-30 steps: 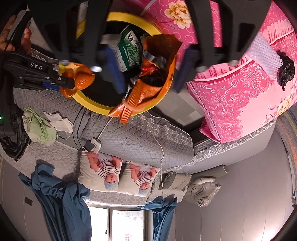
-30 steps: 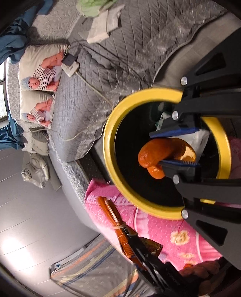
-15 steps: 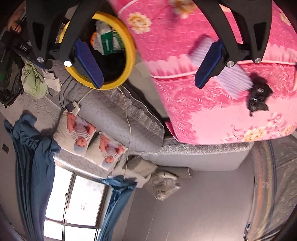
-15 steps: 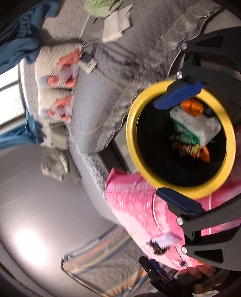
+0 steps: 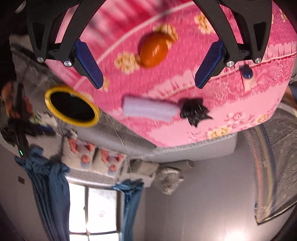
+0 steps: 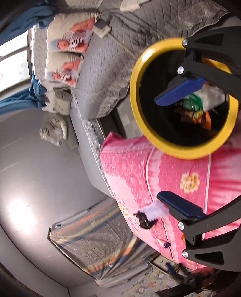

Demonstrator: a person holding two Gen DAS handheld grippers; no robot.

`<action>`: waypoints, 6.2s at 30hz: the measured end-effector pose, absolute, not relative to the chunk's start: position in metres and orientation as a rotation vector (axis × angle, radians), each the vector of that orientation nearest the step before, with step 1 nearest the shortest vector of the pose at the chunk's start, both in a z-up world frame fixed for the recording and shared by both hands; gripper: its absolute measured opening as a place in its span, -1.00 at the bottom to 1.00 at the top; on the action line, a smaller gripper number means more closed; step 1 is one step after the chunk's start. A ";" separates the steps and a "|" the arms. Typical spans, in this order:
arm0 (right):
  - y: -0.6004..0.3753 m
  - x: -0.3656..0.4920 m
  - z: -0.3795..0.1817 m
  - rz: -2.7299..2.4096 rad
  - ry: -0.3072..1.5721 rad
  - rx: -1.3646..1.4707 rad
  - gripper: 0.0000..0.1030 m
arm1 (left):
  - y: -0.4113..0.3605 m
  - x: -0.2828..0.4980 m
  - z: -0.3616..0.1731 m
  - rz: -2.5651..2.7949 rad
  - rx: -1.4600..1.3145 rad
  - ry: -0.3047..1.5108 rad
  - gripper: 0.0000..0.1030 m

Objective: Collect trash
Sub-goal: 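Grasp the remaining orange peel on the bed with the left tool, then grasp the black plastic bag with the right tool while the left holds the peel, then carry the orange peel and black bag over the yellow bin with both tools, then open both tools to drop the peel and bag into the bin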

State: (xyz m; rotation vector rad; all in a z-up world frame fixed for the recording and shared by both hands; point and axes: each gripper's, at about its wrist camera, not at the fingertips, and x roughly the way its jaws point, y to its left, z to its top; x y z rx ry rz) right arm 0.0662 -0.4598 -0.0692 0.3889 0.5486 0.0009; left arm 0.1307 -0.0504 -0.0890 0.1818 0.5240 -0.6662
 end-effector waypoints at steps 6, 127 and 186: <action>-0.420 0.082 -0.057 0.090 0.555 0.344 0.74 | -0.050 0.126 -0.119 -0.721 0.274 0.584 0.81; -0.527 0.023 -0.060 -0.111 0.531 0.478 -0.38 | -0.303 0.085 -0.003 -0.877 0.156 0.424 -0.29; -0.467 0.082 -0.092 -0.011 0.723 0.417 0.44 | -0.120 0.200 -0.064 -0.138 -0.024 0.475 0.82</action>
